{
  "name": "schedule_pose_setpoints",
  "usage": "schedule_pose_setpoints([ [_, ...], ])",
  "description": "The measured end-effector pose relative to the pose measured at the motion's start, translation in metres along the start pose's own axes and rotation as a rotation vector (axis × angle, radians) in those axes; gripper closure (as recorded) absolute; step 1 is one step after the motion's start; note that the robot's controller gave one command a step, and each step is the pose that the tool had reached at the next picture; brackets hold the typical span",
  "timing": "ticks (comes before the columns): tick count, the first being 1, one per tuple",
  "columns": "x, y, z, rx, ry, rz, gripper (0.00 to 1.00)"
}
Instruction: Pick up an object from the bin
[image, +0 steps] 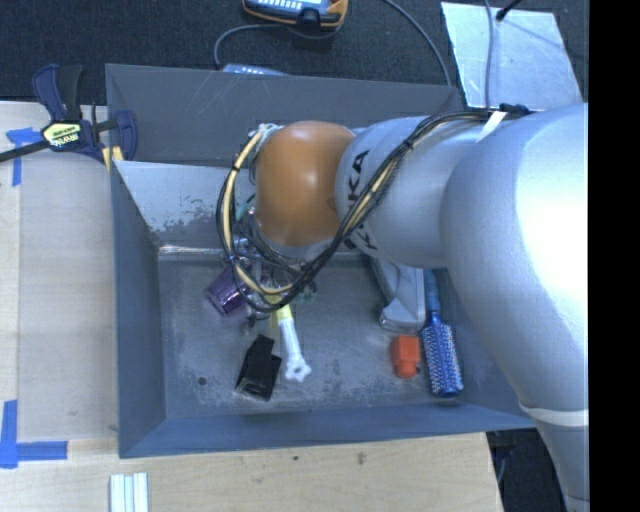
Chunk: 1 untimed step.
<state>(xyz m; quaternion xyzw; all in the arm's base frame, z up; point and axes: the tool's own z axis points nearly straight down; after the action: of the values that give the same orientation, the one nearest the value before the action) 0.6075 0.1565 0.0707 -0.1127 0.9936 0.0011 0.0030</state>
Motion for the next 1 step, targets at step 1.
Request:
schedule_pose_setpoints([
  [1, 0.0086, 0.0045, 0.0005, 0.0, 0.001, 0.133, 1.0],
])
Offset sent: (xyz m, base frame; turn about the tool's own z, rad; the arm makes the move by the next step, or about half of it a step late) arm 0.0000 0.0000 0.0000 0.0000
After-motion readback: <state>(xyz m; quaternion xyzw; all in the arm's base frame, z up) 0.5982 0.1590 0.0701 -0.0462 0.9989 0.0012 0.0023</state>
